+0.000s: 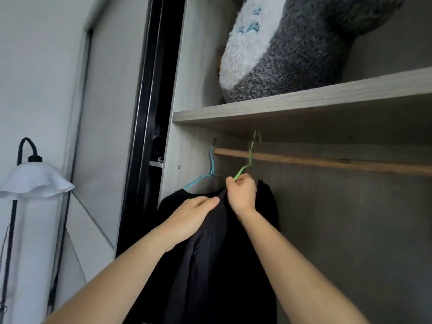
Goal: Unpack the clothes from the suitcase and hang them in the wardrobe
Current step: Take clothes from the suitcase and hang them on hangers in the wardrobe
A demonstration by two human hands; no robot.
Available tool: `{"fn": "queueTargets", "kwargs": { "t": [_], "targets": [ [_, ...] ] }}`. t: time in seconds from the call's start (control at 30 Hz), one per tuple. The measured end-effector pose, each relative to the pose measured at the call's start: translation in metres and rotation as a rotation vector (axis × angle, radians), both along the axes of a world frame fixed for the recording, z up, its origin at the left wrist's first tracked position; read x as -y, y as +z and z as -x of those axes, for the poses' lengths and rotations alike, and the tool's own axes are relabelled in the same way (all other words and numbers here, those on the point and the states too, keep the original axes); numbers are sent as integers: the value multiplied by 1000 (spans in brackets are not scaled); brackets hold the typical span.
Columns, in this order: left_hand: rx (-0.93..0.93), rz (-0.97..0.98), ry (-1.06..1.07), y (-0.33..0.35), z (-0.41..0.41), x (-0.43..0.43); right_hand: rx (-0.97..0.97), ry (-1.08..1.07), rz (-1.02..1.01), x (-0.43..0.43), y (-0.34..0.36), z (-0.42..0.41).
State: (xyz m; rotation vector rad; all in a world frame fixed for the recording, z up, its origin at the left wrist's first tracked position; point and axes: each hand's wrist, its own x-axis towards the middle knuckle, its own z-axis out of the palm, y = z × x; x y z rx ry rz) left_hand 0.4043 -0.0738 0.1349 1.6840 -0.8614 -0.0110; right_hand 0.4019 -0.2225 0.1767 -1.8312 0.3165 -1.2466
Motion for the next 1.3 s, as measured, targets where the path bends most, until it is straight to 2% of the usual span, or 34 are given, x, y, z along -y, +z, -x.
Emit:
{"fn": "queueTargets", "kwargs": {
  "t": [0.07, 0.17, 0.43, 0.73, 0.87, 1.0, 1.1, 1.2, 1.3],
  "targets": [
    [186, -125, 104, -10, -14, 9, -83, -13, 32, 9, 1, -17],
    [417, -295, 381, -25, -36, 15, -187, -3, 111, 17, -4, -38],
    [465, -483, 538, -55, -77, 1, -447, 83, 258, 16, -26, -99],
    [427, -538, 677, -44, -105, -8, -508, 92, 341, -1, -14, -129],
    [288, -441, 659, -62, -127, -13, -597, 102, 372, -3, -19, -137],
    [266, -357, 607, -89, -130, -21, -654, 109, 436, -4, -28, -131],
    [298, -304, 617, -96, -117, -29, -596, 93, 504, -14, -42, -116],
    [299, -179, 636, -108, -88, -41, -464, 68, 663, -36, -71, -89],
    [289, -131, 621, -139, -51, -72, -393, 129, 678, -71, -121, -53]
  ]
}}
